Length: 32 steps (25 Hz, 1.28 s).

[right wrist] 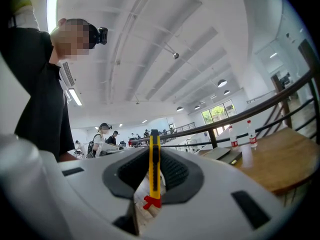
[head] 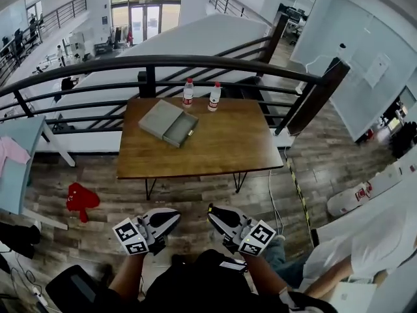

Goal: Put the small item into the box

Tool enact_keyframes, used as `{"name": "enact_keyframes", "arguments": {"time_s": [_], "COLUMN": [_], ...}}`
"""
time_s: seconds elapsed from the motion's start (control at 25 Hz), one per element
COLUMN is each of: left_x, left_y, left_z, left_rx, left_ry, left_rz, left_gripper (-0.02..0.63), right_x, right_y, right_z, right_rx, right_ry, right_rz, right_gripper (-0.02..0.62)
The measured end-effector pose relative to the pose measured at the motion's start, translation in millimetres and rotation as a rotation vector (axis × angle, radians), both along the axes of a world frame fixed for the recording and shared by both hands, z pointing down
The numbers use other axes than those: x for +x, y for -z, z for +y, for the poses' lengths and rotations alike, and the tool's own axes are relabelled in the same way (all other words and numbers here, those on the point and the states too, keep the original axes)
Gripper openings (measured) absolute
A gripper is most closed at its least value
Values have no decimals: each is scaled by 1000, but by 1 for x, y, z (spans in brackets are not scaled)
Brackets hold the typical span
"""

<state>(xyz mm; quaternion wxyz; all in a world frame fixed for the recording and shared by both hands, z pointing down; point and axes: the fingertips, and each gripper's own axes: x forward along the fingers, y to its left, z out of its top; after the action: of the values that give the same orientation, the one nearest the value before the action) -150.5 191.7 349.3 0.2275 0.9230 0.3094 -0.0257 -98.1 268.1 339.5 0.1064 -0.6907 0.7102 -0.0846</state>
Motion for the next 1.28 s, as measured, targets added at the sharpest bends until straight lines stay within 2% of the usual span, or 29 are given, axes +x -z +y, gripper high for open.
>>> {"name": "enact_keyframes", "arguments": {"time_s": [0.2,0.48,0.96,1.28], "left_x": [14,54,139,205], "left_y": [-7,-8,-3,-1], "left_z": [-13,-41,-85,-102], "left_rx": [-8,2,23,32], "left_ry": [-1,24,56,95], "left_rz": [-7,-17,-32,-39], "left_gripper": [17,17,17,17], "right_x": [20,63,154,221], "right_y": [-4,-10,-8,-9], "right_z": [-6,-27,-82,-101], "right_rx": [0,1,20,30], "right_ry": [-26,-23,27,65], "right_rz": [-2,-17,-22,-36], "right_gripper": [74,74,74,74]}}
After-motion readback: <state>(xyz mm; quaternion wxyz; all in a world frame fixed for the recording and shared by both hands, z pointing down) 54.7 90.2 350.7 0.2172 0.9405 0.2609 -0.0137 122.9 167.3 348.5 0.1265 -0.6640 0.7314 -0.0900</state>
